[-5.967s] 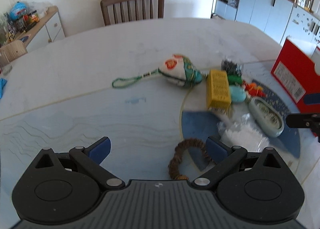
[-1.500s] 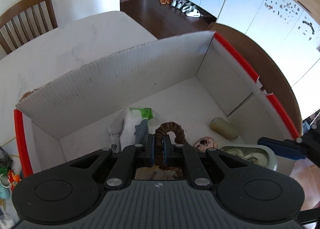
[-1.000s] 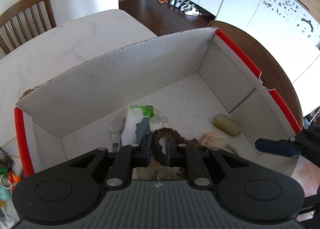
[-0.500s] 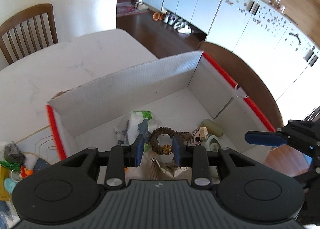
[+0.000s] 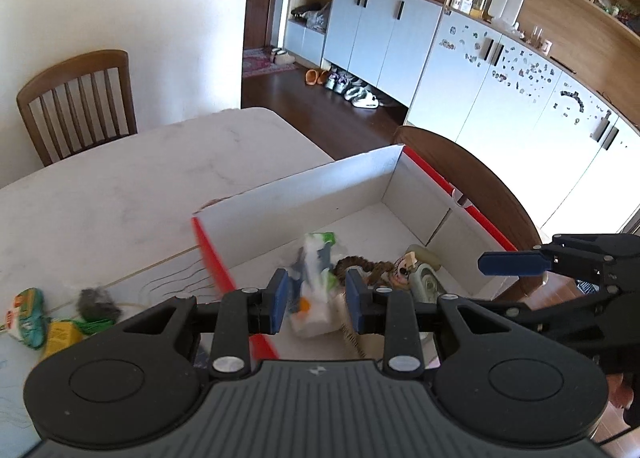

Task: Organize objects
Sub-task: 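Withdraw both tools back toward the blue mat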

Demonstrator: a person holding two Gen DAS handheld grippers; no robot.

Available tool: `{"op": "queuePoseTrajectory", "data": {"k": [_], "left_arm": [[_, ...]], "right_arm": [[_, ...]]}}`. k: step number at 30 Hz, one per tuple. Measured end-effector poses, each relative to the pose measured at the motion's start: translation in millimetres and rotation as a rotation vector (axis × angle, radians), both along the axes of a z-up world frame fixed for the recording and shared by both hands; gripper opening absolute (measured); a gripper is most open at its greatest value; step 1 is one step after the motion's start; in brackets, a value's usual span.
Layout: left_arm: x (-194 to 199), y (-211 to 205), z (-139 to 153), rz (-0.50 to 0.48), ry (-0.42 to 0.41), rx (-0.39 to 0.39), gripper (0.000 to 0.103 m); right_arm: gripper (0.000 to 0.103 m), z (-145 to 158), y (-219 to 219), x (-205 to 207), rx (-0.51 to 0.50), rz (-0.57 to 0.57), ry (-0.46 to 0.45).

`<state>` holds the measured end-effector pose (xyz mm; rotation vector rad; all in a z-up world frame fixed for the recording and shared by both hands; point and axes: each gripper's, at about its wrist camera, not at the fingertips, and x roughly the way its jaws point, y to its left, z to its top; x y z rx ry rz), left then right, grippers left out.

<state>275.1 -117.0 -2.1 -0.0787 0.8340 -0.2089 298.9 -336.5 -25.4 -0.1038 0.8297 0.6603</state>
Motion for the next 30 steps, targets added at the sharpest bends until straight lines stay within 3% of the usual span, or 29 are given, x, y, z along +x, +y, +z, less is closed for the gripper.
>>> {"op": "queuePoseTrajectory", "data": {"k": [2, 5, 6, 11, 18, 30], "left_arm": [[-10, 11, 4, 0.006, -0.009, -0.001, 0.034], [-25, 26, 9, 0.017, -0.032, -0.002, 0.056], [-30, 30, 10, 0.017, -0.042, 0.003, 0.058], [-48, 55, 15, 0.016, -0.058, 0.005, 0.059], [-69, 91, 17, 0.028, -0.076, 0.002, 0.074], [-95, 155, 8, 0.083, -0.069, -0.009, 0.084]], "right_arm": [[0.062, 3, 6, -7, 0.010, -0.007, 0.000], [0.062, 5, 17, -18, 0.015, -0.019, -0.001], [0.062, 5, 21, -22, 0.017, -0.022, 0.001], [0.064, 6, 43, -40, 0.026, -0.030, 0.003], [0.072, 7, 76, -60, 0.042, -0.042, 0.007], [0.082, 2, 136, -86, 0.050, -0.028, 0.020]]}}
